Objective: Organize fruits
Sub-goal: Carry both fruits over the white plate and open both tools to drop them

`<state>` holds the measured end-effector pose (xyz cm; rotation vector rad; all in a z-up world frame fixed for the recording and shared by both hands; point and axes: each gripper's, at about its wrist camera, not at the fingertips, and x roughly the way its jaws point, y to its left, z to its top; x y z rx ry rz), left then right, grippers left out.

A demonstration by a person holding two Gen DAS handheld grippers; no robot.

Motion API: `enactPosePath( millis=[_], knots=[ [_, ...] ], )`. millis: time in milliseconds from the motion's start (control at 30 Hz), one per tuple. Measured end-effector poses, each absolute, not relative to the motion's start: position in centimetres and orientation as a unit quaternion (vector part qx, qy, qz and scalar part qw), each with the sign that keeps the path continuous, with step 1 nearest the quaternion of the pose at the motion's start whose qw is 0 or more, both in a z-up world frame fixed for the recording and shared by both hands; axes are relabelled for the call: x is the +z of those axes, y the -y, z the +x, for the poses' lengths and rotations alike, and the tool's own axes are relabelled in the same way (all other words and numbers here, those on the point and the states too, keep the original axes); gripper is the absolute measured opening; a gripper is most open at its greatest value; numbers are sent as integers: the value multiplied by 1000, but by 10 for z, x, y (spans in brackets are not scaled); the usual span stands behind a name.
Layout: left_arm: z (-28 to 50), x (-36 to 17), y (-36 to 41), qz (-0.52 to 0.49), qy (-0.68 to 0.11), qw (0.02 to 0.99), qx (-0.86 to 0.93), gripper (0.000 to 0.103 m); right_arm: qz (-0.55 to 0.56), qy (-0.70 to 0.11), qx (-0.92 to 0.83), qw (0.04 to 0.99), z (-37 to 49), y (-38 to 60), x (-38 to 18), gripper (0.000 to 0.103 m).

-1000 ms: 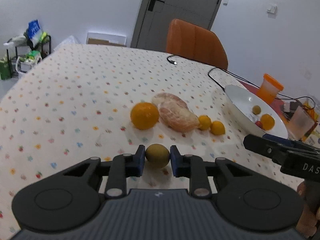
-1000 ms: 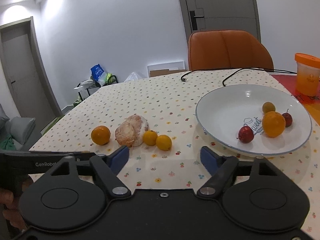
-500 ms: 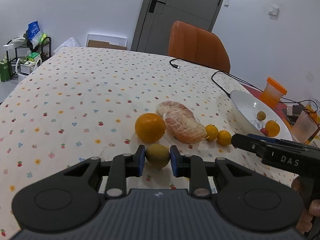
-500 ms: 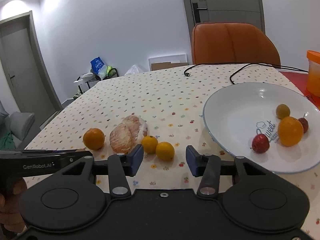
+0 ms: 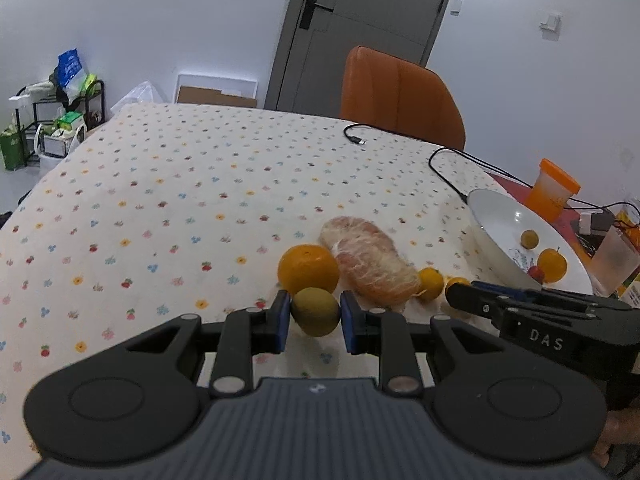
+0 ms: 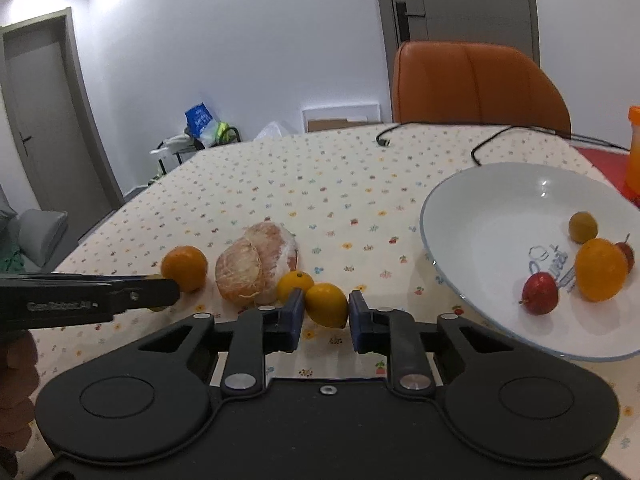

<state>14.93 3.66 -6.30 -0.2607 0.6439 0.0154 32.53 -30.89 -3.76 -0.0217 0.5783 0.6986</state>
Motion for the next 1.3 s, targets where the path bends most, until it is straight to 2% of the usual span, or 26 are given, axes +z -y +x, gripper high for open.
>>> enactPosePath(
  millis=[1300],
  knots=[
    [168,-19,57,-56,-271,960,-50,25,82,-218,286,929,319,418,-14,22]
  ],
)
